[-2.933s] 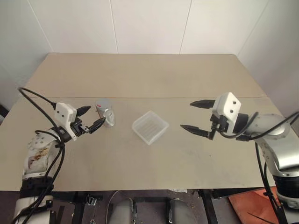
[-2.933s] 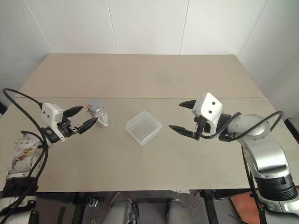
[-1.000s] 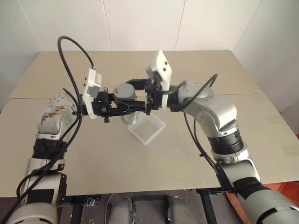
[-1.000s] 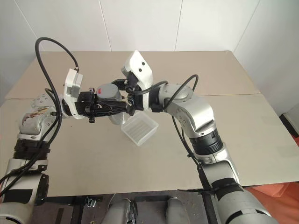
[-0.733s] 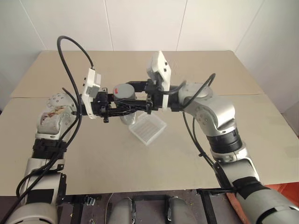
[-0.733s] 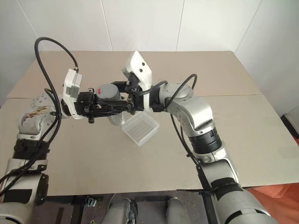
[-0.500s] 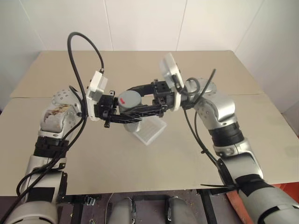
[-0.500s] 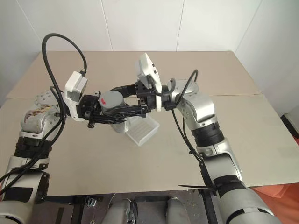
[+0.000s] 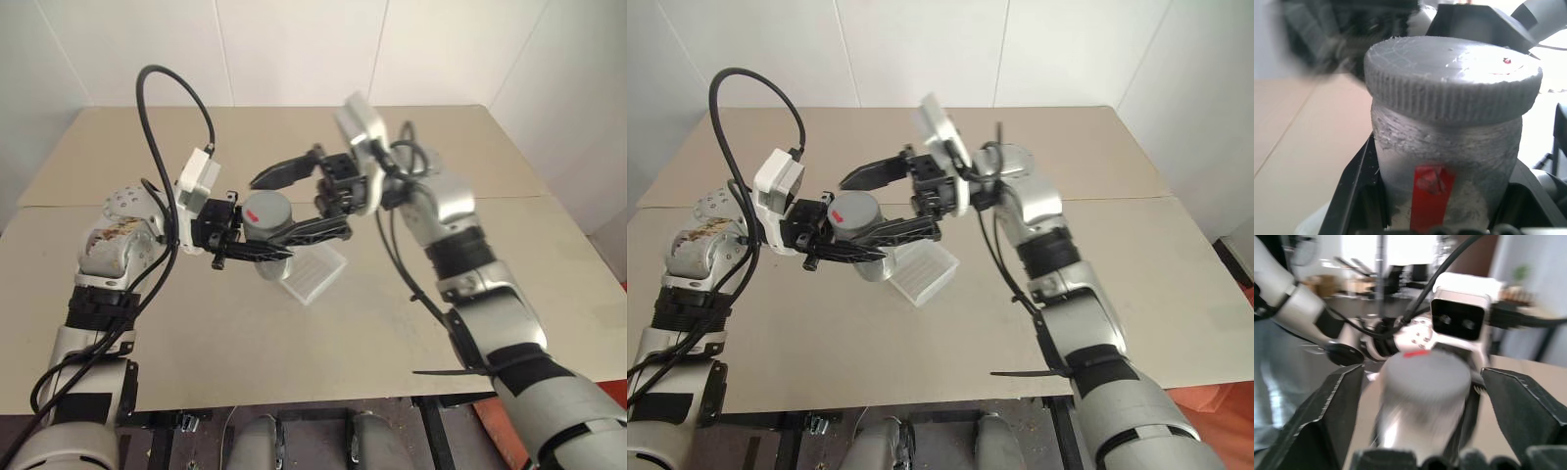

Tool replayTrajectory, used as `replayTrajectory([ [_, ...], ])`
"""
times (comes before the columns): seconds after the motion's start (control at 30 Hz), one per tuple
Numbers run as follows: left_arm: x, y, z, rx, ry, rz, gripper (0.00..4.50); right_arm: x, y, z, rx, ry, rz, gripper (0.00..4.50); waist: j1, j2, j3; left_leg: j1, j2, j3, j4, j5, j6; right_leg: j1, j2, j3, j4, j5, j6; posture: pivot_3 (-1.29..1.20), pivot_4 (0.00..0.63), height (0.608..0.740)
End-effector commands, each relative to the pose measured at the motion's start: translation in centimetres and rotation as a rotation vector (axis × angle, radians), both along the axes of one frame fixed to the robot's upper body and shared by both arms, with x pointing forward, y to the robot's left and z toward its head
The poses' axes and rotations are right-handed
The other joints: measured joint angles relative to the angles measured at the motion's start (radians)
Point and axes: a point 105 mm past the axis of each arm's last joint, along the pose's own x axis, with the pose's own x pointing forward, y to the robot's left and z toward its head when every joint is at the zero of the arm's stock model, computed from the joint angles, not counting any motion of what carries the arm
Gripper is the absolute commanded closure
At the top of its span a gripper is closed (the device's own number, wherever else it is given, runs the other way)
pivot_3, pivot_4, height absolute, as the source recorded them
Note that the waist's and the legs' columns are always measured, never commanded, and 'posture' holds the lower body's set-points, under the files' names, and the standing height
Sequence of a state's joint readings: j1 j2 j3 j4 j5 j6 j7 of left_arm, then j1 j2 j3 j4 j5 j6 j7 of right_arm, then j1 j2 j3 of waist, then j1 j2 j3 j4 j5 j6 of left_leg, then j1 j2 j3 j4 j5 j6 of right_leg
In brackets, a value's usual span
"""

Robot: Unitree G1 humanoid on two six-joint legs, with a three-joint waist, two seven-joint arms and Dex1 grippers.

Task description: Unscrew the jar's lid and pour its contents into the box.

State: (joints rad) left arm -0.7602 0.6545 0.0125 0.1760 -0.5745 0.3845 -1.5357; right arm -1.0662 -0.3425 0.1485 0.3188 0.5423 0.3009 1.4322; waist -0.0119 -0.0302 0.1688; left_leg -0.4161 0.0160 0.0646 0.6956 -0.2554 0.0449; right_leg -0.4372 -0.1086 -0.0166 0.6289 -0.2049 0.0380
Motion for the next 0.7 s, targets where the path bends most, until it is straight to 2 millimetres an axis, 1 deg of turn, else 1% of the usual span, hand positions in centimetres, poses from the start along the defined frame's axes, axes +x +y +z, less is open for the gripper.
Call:
replayTrajectory([
  [0.03,0.6,0.9,0.7,-0.042,-0.038,0.074,2.56,-1.8,-1.2,1.7,0.067,-0.042,-0.088,0.07,0.000,0.000,0.000,0.000,0.000,0.000,0.000,0.000,0.000,0.000,0.000,0.000,0.000,0.000,0.000,0.00,0.150,0.740],
  [0.1,0.8,1.1,0.7,-0.047,-0.039,0.093,2.56,-2.7,-1.2,1.9,0.082,-0.044,-0.125,0.07,0.000,0.000,0.000,0.000,0.000,0.000,0.000,0.000,0.000,0.000,0.000,0.000,0.000,0.000,0.000,0.00,0.150,0.740],
  [0.17,1.0,1.1,0.6,-0.052,-0.038,0.103,2.56,-3.1,-0.5,2.0,0.084,-0.046,-0.185,0.07,-0.006,0.000,0.000,0.000,0.000,0.001,0.000,0.000,0.000,-0.001,0.000,0.000,0.001,0.000,0.000,0.00,0.150,0.740],
  [0.2,1.1,1.0,0.6,-0.052,-0.037,0.105,2.56,-3.0,0.1,2.0,0.082,-0.046,-0.229,0.07,-0.008,0.000,0.000,0.000,0.000,0.001,0.000,0.000,0.000,-0.001,0.000,0.001,0.002,0.000,0.000,0.00,0.150,0.740],
  [0.33,1.2,0.4,0.4,-0.047,-0.038,0.097,2.56,-1.7,3.0,2.0,0.061,-0.036,-0.386,0.07,-0.010,0.000,0.000,0.001,0.000,0.001,0.000,0.001,-0.001,-0.001,0.001,0.001,0.003,0.000,0.000,0.00,0.150,0.740],
  [0.47,1.2,0.2,0.5,-0.051,-0.042,0.092,2.56,-0.4,4.7,1.5,0.039,-0.015,-0.457,0.07,-0.005,0.000,0.000,0.000,0.000,0.000,0.000,0.001,-0.001,-0.001,0.001,0.001,0.003,0.000,-0.001,0.00,0.150,0.740],
  [0.57,1.1,0.2,0.6,-0.051,-0.047,0.090,2.56,0.2,5.4,1.5,0.042,-0.001,-0.486,0.07,-0.001,0.000,0.000,0.000,0.000,0.000,0.000,0.001,-0.001,-0.001,0.001,0.001,0.002,0.000,-0.001,0.00,0.150,0.740],
  [0.7,1.0,0.5,0.6,-0.047,-0.054,0.101,2.56,0.6,5.3,1.6,0.042,-0.002,-0.505,0.07,-0.002,0.000,0.000,0.000,0.000,0.000,0.000,0.000,-0.001,-0.001,0.001,0.001,0.002,0.000,0.000,0.00,0.150,0.740],
])
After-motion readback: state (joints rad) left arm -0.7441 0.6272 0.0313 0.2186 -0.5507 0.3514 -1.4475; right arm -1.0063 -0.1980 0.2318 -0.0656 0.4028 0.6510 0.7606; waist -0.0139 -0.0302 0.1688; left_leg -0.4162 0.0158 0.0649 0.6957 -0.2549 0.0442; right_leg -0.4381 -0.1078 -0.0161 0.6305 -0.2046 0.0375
